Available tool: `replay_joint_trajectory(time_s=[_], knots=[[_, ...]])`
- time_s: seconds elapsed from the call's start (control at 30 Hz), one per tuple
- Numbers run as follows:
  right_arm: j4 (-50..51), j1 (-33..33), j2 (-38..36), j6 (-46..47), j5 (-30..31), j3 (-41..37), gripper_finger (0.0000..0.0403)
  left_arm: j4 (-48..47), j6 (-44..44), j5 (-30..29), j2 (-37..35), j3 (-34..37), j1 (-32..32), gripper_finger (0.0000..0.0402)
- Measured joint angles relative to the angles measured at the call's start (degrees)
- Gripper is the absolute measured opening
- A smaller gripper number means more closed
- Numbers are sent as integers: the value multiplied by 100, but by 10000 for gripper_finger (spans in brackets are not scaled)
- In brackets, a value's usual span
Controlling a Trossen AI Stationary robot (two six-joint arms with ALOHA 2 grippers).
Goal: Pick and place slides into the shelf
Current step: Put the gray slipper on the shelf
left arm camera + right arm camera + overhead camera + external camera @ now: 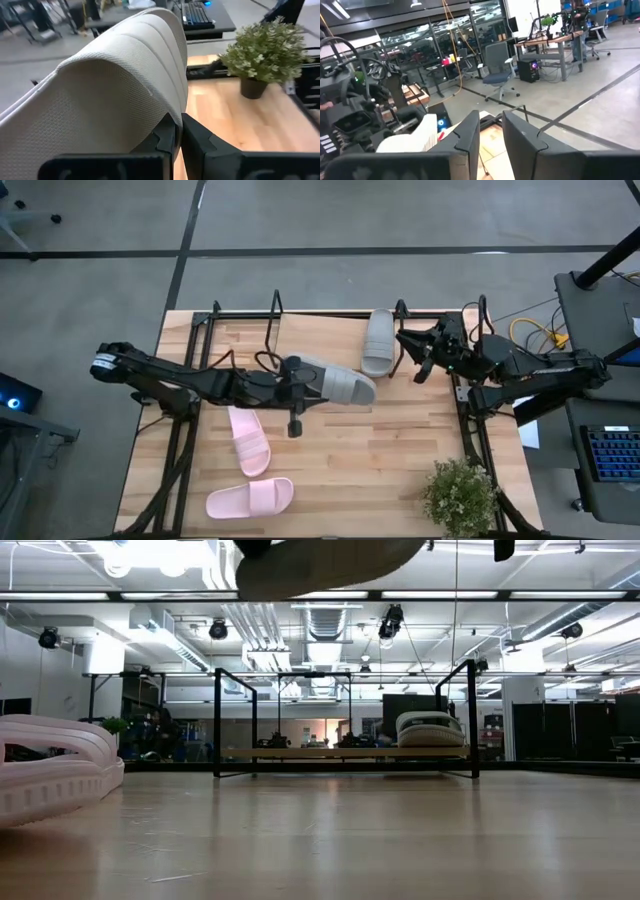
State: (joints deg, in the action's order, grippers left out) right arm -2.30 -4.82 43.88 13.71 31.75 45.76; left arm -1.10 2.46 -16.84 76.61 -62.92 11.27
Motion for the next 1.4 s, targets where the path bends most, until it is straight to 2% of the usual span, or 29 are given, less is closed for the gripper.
replay_joint_trajectory(time_s=[0.13,0.33,0.43,0.57,0.83,0.97,1.1,1.2,1.4], knots=[[-1,0,2,178,0,0,79,45,519,-257,-21,-148,-2,0],[0,0,2,281,-4,0,71,-18,576,-241,-76,-151,-2,0],[-2,0,2,281,-7,0,69,-175,476,-107,-153,-147,-2,0],[-2,0,2,281,-11,0,70,-382,-305,154,-204,-144,-98,0],[17,-2,17,405,-17,0,77,-939,-2073,1619,-262,-142,-582,0],[40,-2,17,560,-17,0,74,-898,-2287,2456,-255,-173,-846,0],[42,-2,51,584,-30,0,69,-893,-2606,3933,-255,-256,-1215,0],[34,-2,112,584,-82,0,69,-896,-3027,4561,-255,-322,-1481,0],[-1,-17,315,595,-449,0,80,-899,-3069,6016,-251,-530,-2031,0]])
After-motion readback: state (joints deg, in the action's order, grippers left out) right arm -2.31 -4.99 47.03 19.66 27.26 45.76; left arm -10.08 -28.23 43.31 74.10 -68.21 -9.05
